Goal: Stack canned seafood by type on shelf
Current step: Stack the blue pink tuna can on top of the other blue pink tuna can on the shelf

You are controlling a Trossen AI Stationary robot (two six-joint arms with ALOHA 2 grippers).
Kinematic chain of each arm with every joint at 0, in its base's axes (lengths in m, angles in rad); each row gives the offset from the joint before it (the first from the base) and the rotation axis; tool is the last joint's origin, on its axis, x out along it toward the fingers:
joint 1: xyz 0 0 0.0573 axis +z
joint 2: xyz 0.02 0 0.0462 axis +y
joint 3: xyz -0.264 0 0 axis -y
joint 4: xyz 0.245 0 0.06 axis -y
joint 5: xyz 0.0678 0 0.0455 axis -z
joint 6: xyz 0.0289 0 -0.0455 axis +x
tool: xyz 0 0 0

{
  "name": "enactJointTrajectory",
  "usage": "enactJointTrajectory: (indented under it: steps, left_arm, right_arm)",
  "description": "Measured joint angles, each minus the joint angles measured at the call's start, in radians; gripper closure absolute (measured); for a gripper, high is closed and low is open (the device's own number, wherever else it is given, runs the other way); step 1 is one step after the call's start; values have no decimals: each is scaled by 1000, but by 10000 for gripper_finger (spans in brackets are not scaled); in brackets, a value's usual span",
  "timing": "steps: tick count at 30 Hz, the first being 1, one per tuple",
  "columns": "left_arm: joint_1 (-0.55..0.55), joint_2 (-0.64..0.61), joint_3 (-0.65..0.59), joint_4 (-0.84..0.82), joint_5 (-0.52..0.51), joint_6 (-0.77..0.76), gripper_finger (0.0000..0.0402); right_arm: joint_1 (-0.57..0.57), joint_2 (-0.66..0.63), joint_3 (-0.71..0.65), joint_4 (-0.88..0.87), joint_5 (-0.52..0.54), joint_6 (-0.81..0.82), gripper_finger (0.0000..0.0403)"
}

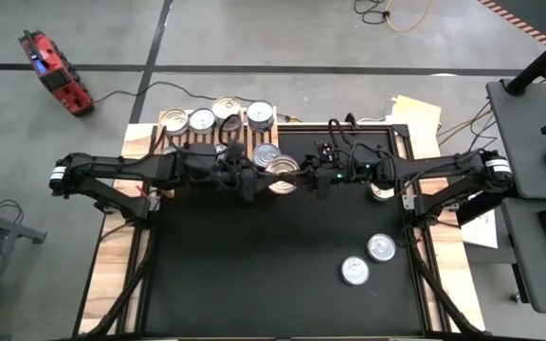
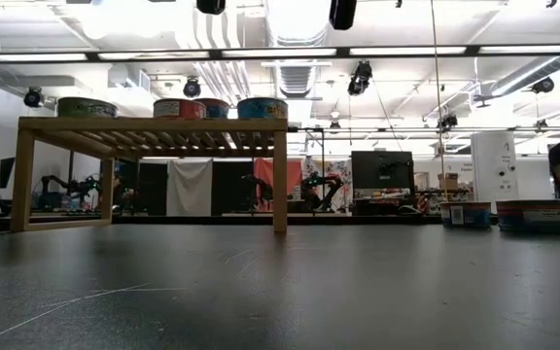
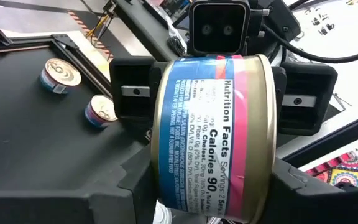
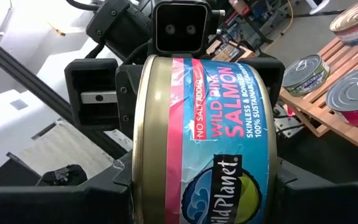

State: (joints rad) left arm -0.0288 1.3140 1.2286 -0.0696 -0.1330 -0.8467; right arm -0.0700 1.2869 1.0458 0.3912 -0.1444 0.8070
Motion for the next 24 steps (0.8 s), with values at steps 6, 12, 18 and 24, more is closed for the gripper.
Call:
enactJointTrajectory:
  steps: [6,12,18,24]
  left_arm:
    - [-1,-1,0,7,-48,15,234]
    - [8,-25,3,-2,-133,17,234]
    - [46,-67,4,-69,-202,-38,234]
    - [171,-171,4,-280,-210,-64,234]
  right_arm:
    - [-1,2,0,-11,25,13,188]
    - [-15,5,-3,-24,28,48,78]
    - [-52,-16,-4,-33,13,59,53]
    - [-81,-49,-4,-120,9,42,65]
